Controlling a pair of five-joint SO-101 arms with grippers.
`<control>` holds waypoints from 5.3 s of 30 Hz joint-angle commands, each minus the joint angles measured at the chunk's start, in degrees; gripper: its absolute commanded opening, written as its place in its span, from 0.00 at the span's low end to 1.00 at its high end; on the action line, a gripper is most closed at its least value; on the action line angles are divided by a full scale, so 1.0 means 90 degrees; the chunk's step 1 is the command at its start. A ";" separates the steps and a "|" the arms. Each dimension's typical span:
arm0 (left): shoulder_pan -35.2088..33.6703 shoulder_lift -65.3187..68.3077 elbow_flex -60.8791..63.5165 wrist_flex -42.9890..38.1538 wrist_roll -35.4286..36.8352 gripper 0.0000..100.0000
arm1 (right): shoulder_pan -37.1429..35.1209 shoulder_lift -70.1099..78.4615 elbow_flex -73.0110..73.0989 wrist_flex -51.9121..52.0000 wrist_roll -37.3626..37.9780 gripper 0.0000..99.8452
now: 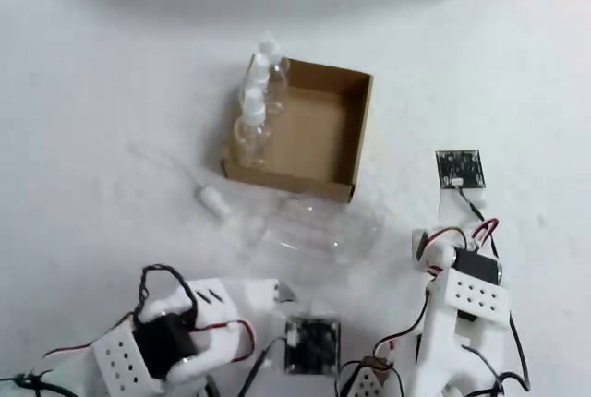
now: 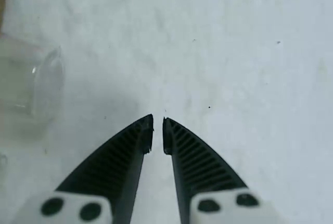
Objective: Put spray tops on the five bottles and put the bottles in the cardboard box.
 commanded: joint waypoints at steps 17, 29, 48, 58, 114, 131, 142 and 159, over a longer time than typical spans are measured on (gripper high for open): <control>0.0269 0.4000 -0.1446 -0.2208 -0.0987 0.18 | 0.0054 -0.0112 0.0010 -0.0308 -0.0059 0.01; 0.0132 0.6168 -0.1856 -0.3214 -0.1045 0.18 | 0.0063 -0.0112 0.0010 -0.0308 -0.0010 0.01; 0.0132 0.6960 -0.2422 -0.2823 -0.0987 0.18 | 0.0024 -0.0112 0.0078 -0.0278 -0.0010 0.01; 0.0132 0.8405 -0.3741 -0.1827 -0.0996 0.17 | 0.0024 -0.0112 0.0078 -0.0278 -0.0010 0.01; -0.0796 0.6090 -0.2882 -0.2686 0.2178 0.02 | 0.0063 -0.0122 0.0088 -0.0308 -0.0010 0.01; -0.2193 0.4010 -0.2022 -0.2325 0.2276 0.02 | 0.0063 -0.0122 0.0098 -0.0308 -0.0010 0.01; -0.4967 0.2466 -0.1680 -0.1719 0.2276 0.02 | 0.0024 -0.0122 0.0107 -0.0269 -0.0010 0.01; -0.9158 0.1646 0.0186 -0.2823 0.2325 0.02 | 0.0024 -0.0181 -0.0068 -0.0269 -0.0059 0.01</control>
